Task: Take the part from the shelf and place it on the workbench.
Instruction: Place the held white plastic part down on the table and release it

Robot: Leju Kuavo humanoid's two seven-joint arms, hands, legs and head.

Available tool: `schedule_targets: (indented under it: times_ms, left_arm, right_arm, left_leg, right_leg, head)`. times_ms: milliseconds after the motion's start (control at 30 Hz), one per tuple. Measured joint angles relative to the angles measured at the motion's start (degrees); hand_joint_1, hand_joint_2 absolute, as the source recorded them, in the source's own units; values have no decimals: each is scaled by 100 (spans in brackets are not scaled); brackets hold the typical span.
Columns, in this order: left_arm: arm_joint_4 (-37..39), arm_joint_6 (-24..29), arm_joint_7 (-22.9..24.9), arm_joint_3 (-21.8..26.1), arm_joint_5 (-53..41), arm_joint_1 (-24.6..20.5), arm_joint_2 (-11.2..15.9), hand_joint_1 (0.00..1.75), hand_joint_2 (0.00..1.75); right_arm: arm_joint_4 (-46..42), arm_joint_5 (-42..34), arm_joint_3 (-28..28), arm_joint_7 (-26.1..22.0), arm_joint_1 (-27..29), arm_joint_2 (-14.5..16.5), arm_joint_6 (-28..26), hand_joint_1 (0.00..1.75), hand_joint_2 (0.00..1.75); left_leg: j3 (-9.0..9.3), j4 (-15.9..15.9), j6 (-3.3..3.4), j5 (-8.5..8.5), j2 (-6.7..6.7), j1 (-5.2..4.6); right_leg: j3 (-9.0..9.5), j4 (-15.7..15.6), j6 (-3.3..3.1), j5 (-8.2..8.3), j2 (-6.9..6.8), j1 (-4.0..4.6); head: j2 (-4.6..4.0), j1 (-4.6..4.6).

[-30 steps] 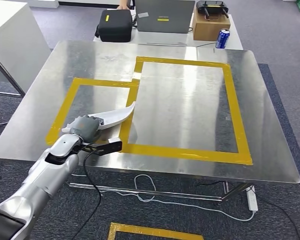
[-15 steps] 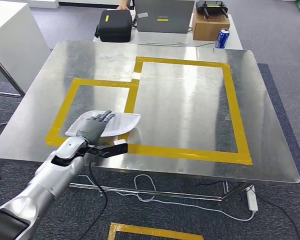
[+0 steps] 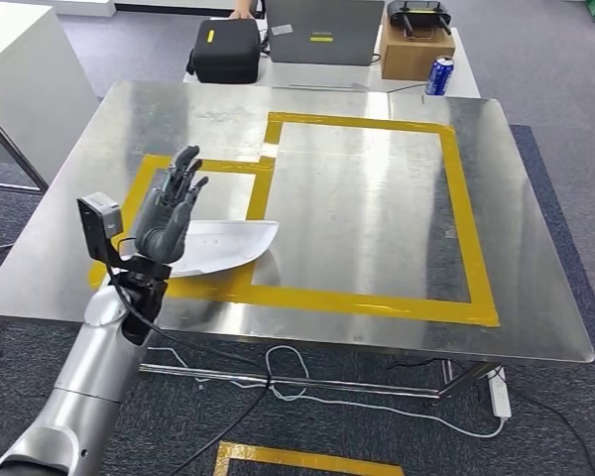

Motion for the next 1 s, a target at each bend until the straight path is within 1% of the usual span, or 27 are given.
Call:
schedule_targets:
  times_ms: [67,167,233,300,367,433,500,533,633,700,733,800,867,933,1000]
  left_arm:
    - [-332,135,8,360,375,72,-66,0,0]
    - [-721,212,116,1015,1399,142,-110,0,0]
    - [-871,204,151,1501,1871,182,-68,0,0]
    - [-949,361,47,2023,1962,224,28,0,0]
    - [-968,820,-192,2583,1640,260,190,0,0]
    - [-945,1454,-503,3184,1188,282,414,0,0]
    - [-873,2024,-828,3833,866,318,739,0,0]
    - [-817,2229,-982,4188,748,363,943,0,0]
    - [-637,2687,-1465,5289,230,684,1531,0,0]
    - [-570,3084,-1759,5891,-333,1011,1802,0,0]
    - [-555,3382,-1849,6138,-632,1192,1892,0,0]
    - [-545,4125,-1915,6502,-1195,1560,1995,0,0]
    - [-535,4859,-1929,6740,-1760,1924,2017,0,0]
    - [-512,5232,-1934,6941,-2370,2227,1977,0,0]
    - [-434,5292,-1924,7185,-3225,2427,1851,0,0]
  right_arm:
    - [0,31,-7,25,2,0,-6,0,0]
    - [0,82,-34,85,2,1,-15,0,0]
    - [0,106,-58,103,7,1,-23,0,0]
    - [0,119,-91,100,12,1,-49,0,0]
    - [0,110,-135,93,14,7,-88,0,0]
    - [0,64,-198,92,18,19,-144,0,0]
    - [0,-13,-286,91,23,43,-214,0,0]
    - [0,-52,-340,86,25,58,-245,0,0]
    - [0,-134,-497,38,49,97,-316,0,0]
    - [0,-165,-586,-3,76,115,-364,0,0]
    - [0,-180,-631,-21,87,122,-392,0,0]
    - [0,-228,-718,-76,95,141,-468,0,0]
    - [0,-290,-813,-153,97,163,-555,0,0]
    - [-1,-361,-915,-254,100,190,-664,0,0]
    - [-4,-440,-1026,-389,103,227,-810,0,0]
  left_leg:
    - [-1,-3,-2,0,0,5]
    - [2,-9,-8,3,0,12]
    - [5,-13,-13,4,1,13]
    - [7,-14,-16,5,1,14]
    - [10,-14,-23,2,3,14]
    - [13,-15,-30,-2,6,15]
    - [17,-16,-41,-9,9,18]
    - [22,-17,-50,-15,13,19]
    - [50,-21,-76,-34,32,20]
    - [59,-22,-83,-43,33,21]
    - [61,-22,-84,-48,30,21]
    - [66,-23,-79,-58,24,21]
    - [72,-24,-76,-68,22,21]
    - [77,-24,-75,-76,18,20]
    - [82,-25,-69,-87,16,17]
  right_leg:
    - [-1,1,-4,-2,-1,4]
    - [1,3,-10,-4,-1,11]
    - [0,8,-13,-5,0,12]
    - [-2,15,-20,-9,0,13]
    - [-6,28,-30,-16,2,14]
    - [-11,39,-39,-23,5,16]
    - [-12,48,-53,-32,10,19]
    - [-11,54,-63,-39,15,21]
    - [-6,68,-87,-64,41,25]
    - [-2,72,-92,-84,43,27]
    - [2,73,-92,-94,38,27]
    - [10,75,-92,-108,30,27]
    - [19,75,-91,-117,26,27]
    - [28,74,-87,-124,21,26]
    - [39,74,-82,-131,17,23]
  head:
    - [0,0]
    - [0,1]
    - [0,-1]
    - [0,1]
    - [0,0]
    - [0,-1]
    - [0,0]
    - [0,-1]
    - [-1,-4]
    - [0,-3]
    - [0,-2]
    - [0,-2]
    - [0,-2]
    - [0,-2]
    - [0,-1]
